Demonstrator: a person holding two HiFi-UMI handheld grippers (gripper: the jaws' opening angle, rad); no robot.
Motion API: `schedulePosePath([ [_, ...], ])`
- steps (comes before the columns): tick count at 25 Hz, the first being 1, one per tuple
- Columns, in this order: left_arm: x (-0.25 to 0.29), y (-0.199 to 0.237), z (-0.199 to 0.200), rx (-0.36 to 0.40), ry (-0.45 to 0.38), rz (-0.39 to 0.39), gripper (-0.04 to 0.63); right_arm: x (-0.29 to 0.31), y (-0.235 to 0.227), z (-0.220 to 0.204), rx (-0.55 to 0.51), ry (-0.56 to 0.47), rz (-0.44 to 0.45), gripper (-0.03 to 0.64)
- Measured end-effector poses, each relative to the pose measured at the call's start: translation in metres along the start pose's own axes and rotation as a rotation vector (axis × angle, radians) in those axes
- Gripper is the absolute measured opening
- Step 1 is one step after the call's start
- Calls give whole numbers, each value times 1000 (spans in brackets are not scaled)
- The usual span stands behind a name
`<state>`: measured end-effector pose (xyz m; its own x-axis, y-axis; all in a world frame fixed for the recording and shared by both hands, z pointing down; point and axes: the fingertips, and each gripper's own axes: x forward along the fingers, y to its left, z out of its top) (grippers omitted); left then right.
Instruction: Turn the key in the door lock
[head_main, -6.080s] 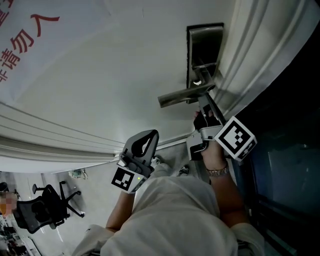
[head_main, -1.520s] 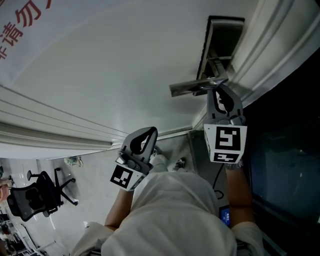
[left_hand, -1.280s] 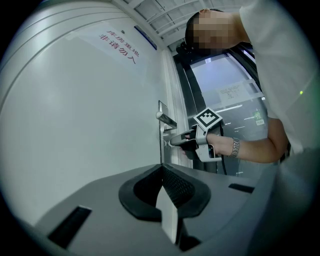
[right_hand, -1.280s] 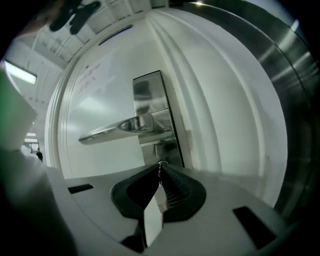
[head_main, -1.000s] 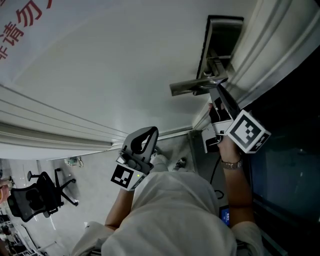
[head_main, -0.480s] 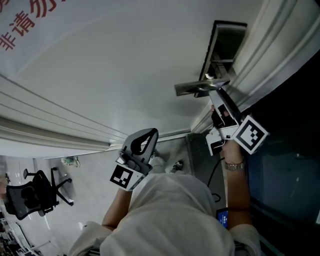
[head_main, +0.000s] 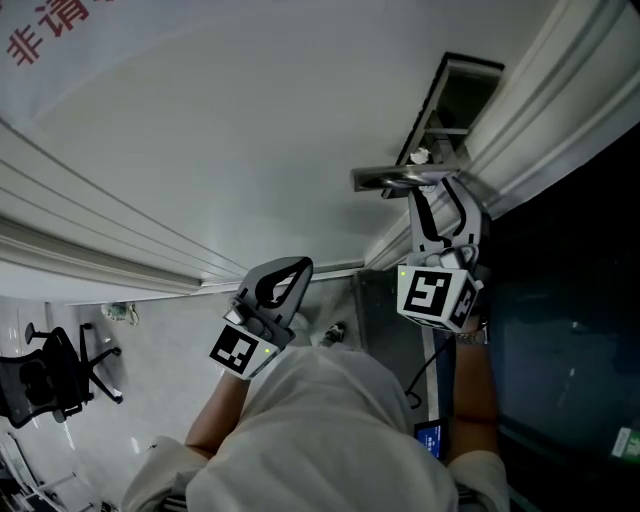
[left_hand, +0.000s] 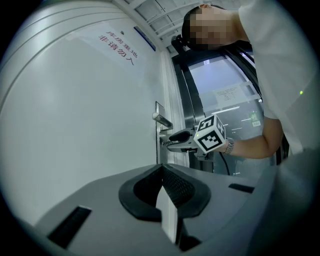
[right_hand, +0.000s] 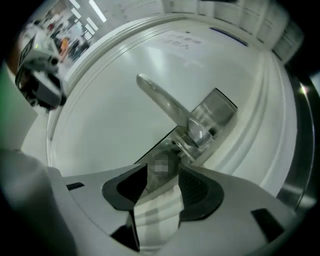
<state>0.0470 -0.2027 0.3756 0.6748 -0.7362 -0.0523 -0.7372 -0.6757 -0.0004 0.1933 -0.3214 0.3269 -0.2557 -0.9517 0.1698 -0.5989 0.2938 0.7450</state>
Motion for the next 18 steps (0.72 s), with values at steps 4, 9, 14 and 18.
schedulePosePath([
  [4, -1, 1, 0, 7, -4, 1, 6, 6, 5, -1, -146, 32, -24, 173],
  [9, -2, 5, 0, 6, 4, 8, 6, 10, 2, 5, -234, 19, -82, 172],
  [14, -4, 7, -3, 0, 12, 11, 6, 13, 5, 6, -340, -4, -108, 121],
  [18, -3, 11, -4, -4, 18, 27, 6, 13, 3, 6, -205, -27, -117, 117],
])
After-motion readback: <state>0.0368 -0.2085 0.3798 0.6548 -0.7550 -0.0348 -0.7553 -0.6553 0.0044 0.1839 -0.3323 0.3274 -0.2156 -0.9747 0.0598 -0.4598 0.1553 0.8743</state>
